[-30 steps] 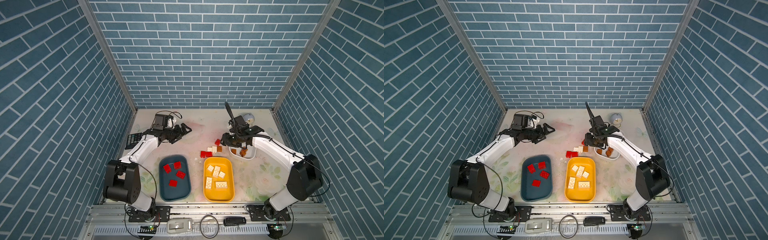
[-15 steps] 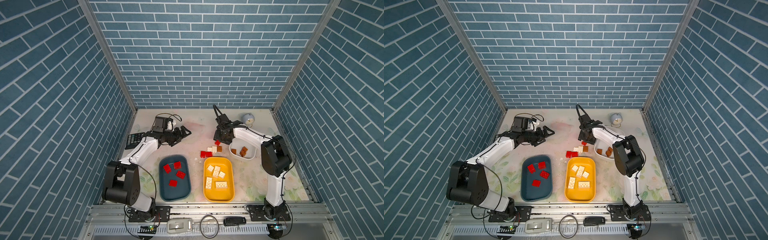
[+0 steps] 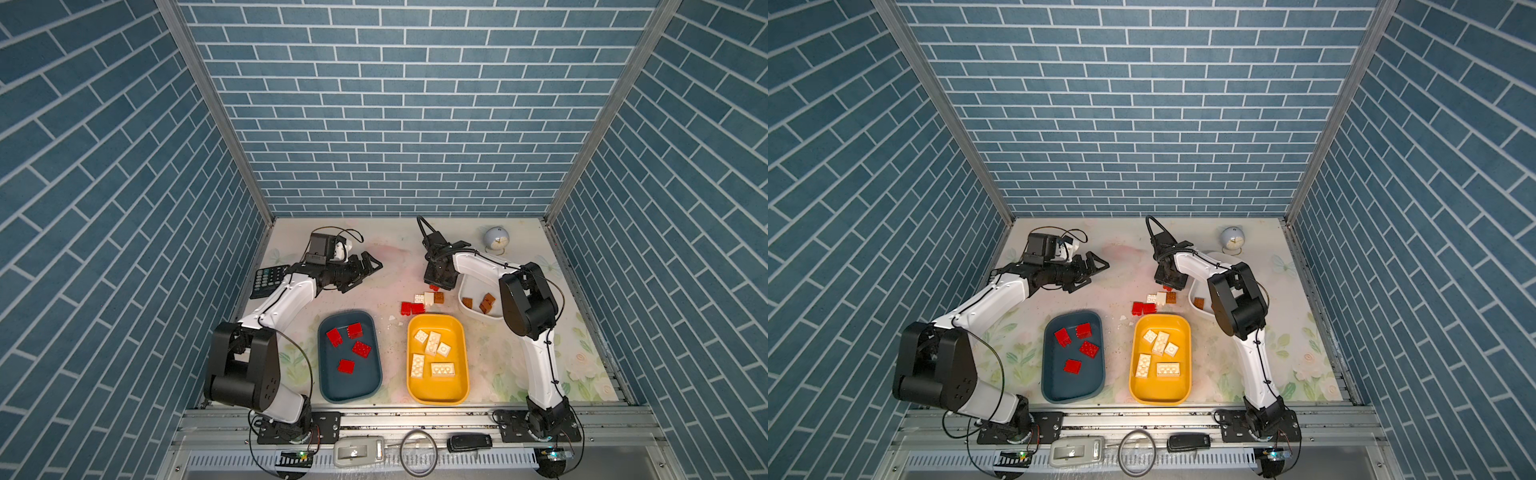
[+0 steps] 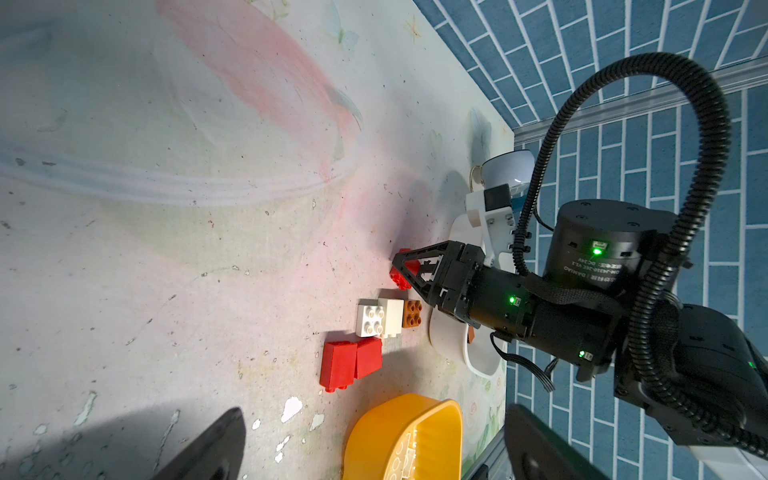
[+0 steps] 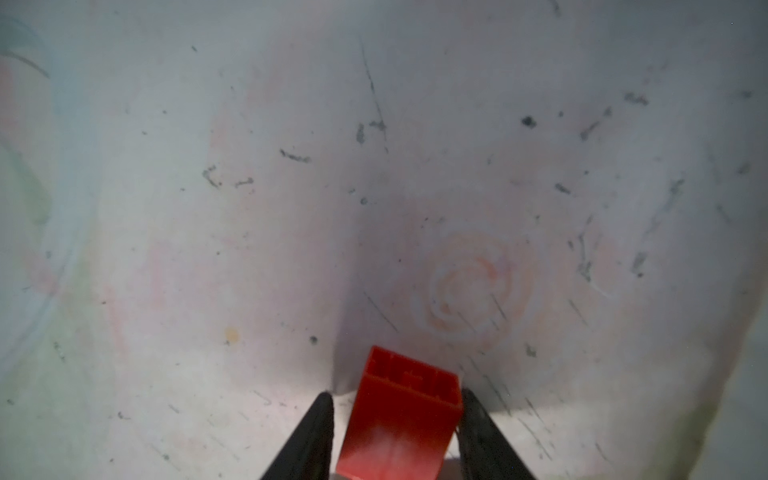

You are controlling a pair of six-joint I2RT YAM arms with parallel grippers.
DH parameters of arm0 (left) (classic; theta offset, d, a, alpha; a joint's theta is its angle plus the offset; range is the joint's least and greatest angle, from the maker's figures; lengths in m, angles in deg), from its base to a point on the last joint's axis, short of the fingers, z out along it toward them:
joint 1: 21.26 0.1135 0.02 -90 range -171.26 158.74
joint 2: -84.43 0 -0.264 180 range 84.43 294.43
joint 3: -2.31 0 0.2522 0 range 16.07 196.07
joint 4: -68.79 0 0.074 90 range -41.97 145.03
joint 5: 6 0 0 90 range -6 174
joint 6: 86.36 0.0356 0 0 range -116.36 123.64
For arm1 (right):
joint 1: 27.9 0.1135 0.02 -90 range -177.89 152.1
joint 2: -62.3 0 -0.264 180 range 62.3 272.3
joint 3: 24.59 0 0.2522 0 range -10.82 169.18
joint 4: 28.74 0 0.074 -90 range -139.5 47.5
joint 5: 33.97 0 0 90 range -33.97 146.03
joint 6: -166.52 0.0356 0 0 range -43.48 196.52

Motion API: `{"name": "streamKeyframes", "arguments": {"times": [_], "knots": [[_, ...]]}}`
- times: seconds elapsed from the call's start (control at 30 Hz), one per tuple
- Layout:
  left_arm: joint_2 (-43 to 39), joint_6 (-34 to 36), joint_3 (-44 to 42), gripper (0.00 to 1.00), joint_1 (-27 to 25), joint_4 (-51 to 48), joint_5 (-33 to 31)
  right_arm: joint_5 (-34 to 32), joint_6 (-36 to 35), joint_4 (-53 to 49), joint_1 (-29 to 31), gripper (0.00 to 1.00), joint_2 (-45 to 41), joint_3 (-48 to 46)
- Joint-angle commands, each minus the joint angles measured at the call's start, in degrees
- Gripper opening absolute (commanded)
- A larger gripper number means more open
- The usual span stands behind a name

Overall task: Sort the legos into containers by color
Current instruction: 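Return the right gripper to the pile and grasp a red 2x2 brick, then carry the red brick over the teal tray and open the right gripper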

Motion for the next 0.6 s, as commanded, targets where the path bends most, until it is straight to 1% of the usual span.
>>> {"name": "streamKeyframes", "arguments": {"times": [0.0,0.2,0.3,0.37,0.47,0.57], "knots": [[-0.46,0.52,-0.57,0.98,0.05,0.04,0.04,-1.75,1.49,-2.51,0.39,0.44,2.23,1.36],[-0.63,0.87,-0.30,0.98,0.11,-0.56,0.06,-2.77,-0.71,-2.95,0.35,0.29,1.78,1.56],[-0.80,1.57,0.21,0.99,0.19,-1.48,-0.20,-2.94,-3.28,-2.52,0.48,0.26,-2.07,1.00],[-0.76,2.24,0.89,0.98,0.28,-2.70,-0.46,-3.15,-6.42,-2.48,0.72,0.24,-4.98,0.89],[-0.80,3.12,1.78,0.98,0.46,-4.11,-0.91,-0.78,-13.04,-0.37,1.46,0.22,-9.98,-0.36],[-0.48,4.02,2.65,0.98,0.72,-5.55,-1.56,5.00,-17.70,1.71,2.92,0.20,-14.90,-3.09]]}}
